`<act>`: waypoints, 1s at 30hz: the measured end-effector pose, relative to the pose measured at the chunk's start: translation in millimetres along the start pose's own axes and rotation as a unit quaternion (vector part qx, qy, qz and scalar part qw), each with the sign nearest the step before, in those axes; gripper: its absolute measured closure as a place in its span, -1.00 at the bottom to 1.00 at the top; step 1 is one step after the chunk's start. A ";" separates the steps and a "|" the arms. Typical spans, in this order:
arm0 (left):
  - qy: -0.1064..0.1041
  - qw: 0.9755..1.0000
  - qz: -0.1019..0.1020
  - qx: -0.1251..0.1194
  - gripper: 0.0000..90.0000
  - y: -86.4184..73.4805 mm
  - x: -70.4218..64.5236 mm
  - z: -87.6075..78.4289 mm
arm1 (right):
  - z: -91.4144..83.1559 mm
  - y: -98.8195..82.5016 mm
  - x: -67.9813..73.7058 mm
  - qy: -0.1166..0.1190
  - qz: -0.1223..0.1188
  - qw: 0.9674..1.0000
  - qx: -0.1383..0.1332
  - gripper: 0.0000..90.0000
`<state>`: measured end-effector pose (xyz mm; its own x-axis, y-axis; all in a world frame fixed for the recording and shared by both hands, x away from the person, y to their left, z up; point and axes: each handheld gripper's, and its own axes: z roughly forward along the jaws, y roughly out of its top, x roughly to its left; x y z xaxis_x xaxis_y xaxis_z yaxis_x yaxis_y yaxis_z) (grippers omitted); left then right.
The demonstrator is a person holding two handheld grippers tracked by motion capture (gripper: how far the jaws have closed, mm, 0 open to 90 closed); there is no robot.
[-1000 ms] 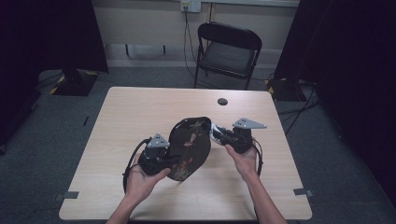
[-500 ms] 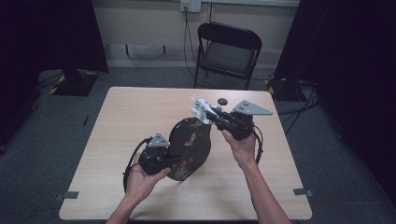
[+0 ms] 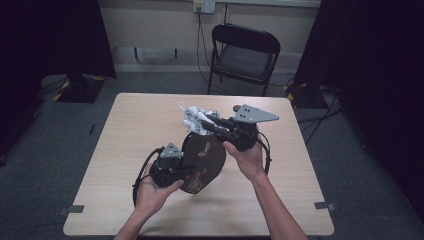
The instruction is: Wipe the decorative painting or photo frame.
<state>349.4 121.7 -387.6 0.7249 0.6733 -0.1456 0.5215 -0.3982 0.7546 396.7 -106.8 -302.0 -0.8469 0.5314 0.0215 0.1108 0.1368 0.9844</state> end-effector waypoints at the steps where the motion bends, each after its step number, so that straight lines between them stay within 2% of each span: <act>1: 0.001 1.000 0.000 -0.001 0.79 -0.1 -0.4 0.1 | 0.6 1.0 2.9 0.005 -0.003 1.000 0.000 0.72; 9: 0.002 1.000 -0.004 -0.004 0.79 0.0 -0.6 1.0 | 2.5 2.9 17.8 0.023 -0.018 1.000 -0.001 0.73; 12: 0.004 1.000 -0.003 -0.004 0.79 0.0 -1.1 1.1 | 5.0 3.8 18.9 0.023 -0.022 0.999 0.002 0.73; 13: 0.004 1.000 -0.003 -0.004 0.79 0.0 -1.1 1.1 | 5.2 4.0 18.3 0.017 -0.026 1.000 0.004 0.73; 15: 0.003 1.000 -0.003 -0.004 0.79 0.0 -1.4 1.2 | 5.2 3.1 15.1 -0.017 -0.042 0.999 0.018 0.73; 19: 0.001 1.000 -0.001 -0.003 0.79 0.5 -2.0 1.4 | -1.1 -4.2 -3.0 -0.049 -0.017 0.998 0.021 0.74; 21: -0.001 1.000 -0.001 -0.003 0.79 0.7 -2.0 1.7 | -3.1 -6.8 -4.3 -0.045 -0.009 0.999 0.013 0.74; 25: 0.003 1.000 -0.004 -0.006 0.79 0.5 -3.3 2.3 | -4.2 -3.3 11.7 -0.013 -0.022 1.000 -0.003 0.74; 28: 0.006 1.000 0.005 -0.005 0.79 0.5 -4.7 1.9 | -7.0 -5.0 23.4 -0.026 -0.042 0.999 -0.007 0.74; 30: 0.004 1.000 0.003 -0.005 0.79 0.4 -5.1 2.1 | -11.2 -10.0 17.3 -0.037 -0.032 0.999 -0.016 0.74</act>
<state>346.9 116.8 -387.8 0.7246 0.6758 -0.1351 0.5117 -0.3964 0.7623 375.0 -108.4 -309.5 -0.8106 0.5832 -0.0530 0.0408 0.1465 0.9884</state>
